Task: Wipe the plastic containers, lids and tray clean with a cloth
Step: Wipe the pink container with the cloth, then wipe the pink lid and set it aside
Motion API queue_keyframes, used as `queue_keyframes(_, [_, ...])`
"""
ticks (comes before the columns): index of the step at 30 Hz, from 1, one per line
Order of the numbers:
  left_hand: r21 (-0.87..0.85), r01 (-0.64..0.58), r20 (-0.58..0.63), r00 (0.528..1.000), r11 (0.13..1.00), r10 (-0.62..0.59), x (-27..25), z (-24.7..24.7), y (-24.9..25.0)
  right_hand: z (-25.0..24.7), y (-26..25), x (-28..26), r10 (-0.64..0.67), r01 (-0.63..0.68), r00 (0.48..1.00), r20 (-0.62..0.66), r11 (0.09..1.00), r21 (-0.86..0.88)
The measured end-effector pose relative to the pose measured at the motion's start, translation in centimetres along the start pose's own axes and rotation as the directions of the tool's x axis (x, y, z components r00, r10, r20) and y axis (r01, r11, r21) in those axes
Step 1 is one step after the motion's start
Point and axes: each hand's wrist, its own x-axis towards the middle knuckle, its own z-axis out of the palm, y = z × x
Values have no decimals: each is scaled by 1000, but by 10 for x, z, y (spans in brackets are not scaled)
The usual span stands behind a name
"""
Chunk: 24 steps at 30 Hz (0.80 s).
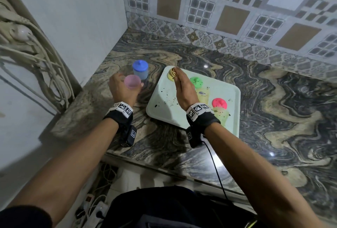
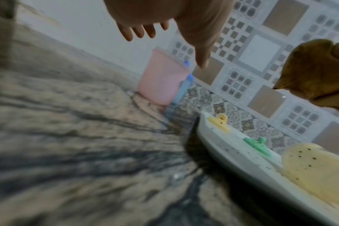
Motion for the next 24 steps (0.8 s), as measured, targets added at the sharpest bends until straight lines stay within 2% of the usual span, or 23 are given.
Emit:
queue_keyframes(3, [-9,-162,-57,985,987,162,-3,15,22,-31,18,7,6,-6,999,-33,1000,-18])
queue_keyframes(5, [-23,-268,-29,963,963,267,-7,33,43,-54,30,13,33,-34,997,-70,999,-14])
queue_keyframes(6, [-28,-314,19,949,949,315,-10,43,57,-66,37,15,42,-44,995,-89,999,-12])
queue_keyframes(8, [-31,-373,205,905,927,372,-19,66,85,-88,51,16,50,-53,990,-128,998,-17])
queue_keyframes(9, [-42,-392,325,865,919,383,-24,79,99,-99,58,15,56,-59,988,-147,998,-21])
queue_keyframes(11, [-88,-436,539,735,895,411,-36,103,124,-117,71,12,61,-67,981,-183,997,-24])
queue_keyframes(14, [-121,-539,759,491,833,428,-55,148,158,-148,95,3,107,-113,962,-252,994,-10])
queue_keyframes(16, [-69,-655,890,301,752,343,-69,176,176,-165,109,-3,116,-125,953,-281,992,-17])
queue_keyframes(17, [-41,-720,932,222,693,286,-76,190,181,-172,115,-7,118,-127,948,-295,992,-14])
queue_keyframes(18, [-20,-781,958,164,624,236,-82,201,183,-177,119,-10,125,-133,943,-310,991,-3])
queue_keyframes(19, [-3,-828,974,125,561,191,-87,211,183,-182,122,-14,136,-139,937,-321,990,13])
queue_keyframes(21, [11,-886,986,87,464,144,-96,226,180,-188,125,-22,160,-156,926,-341,987,37])
queue_keyframes(22, [13,-897,988,81,443,135,-99,230,177,-190,126,-26,163,-159,923,-347,986,41])
queue_keyframes(24, [13,-889,987,84,458,135,-101,232,174,-192,129,-32,165,-158,920,-355,986,48])
